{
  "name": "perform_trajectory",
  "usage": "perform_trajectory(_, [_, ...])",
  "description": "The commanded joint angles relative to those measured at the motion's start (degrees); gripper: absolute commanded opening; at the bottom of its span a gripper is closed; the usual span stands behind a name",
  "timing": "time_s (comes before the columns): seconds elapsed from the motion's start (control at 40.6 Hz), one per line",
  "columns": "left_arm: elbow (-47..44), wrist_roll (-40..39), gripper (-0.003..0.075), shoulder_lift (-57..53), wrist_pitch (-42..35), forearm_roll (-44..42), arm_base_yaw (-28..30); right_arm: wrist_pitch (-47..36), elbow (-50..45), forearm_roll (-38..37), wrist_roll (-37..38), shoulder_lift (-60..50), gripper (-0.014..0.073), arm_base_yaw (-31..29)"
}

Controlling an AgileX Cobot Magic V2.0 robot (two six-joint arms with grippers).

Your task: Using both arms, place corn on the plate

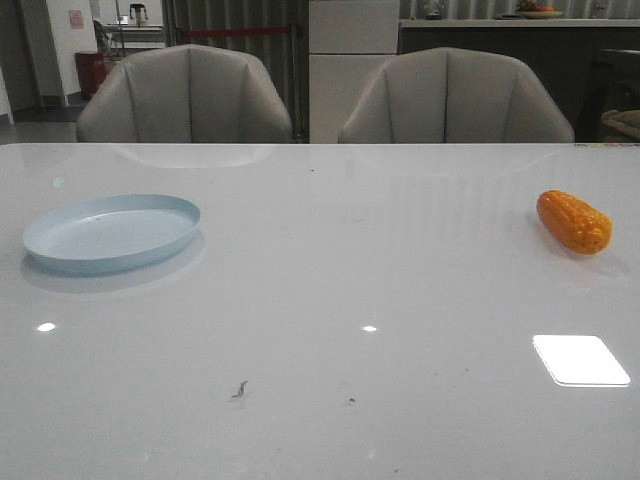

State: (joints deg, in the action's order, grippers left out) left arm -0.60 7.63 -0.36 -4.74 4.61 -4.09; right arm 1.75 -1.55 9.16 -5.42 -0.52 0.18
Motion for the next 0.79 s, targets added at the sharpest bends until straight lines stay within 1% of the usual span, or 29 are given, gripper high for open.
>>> perform_trajectory(0.0, [2.0, -0.5, 0.0094, -0.7, -5.3, 0.4, 0.1, -6.9, 3.3, 0.4, -0.1, -1.5, 0.0033, 0.1])
perform_trajectory(0.123, [5.8, -0.5, 0.0094, 0.3, -3.4, 0.4, 0.1, -1.0, 9.5, 0.3, -0.1, -1.1, 0.0033, 0.1])
perform_trajectory(0.246, [12.3, -0.5, 0.0094, 3.1, 3.4, 0.2, 0.1, 6.8, 18.1, -0.9, -0.2, 1.8, 0.0033, 0.1])
perform_trajectory(0.32, [17.0, -0.4, 0.0094, 6.8, 5.1, -0.3, 0.1, 8.6, 23.6, -2.8, -0.5, 5.7, 0.0032, 0.1])
perform_trajectory(0.394, [22.2, -0.4, 0.0094, 12.4, 5.1, -0.7, 0.1, 7.9, 28.7, -3.5, -0.5, 12.3, 0.0032, 0.1])
perform_trajectory(0.567, [33.2, -0.4, 0.0094, 28.3, 5.2, 0.2, 0.1, 3.9, 37.0, -3.5, -0.5, 30.0, 0.0032, 0.1])
perform_trajectory(0.665, [36.2, -0.4, 0.0094, 37.7, 4.3, 0.2, 0.1, 1.0, 39.3, -3.5, -0.5, 37.6, 0.0032, 0.1])
perform_trajectory(0.764, [36.4, -0.6, 0.0094, 45.5, 2.0, 1.5, 0.1, -0.2, 39.4, -3.5, -0.5, 43.2, 0.0032, 0.1])
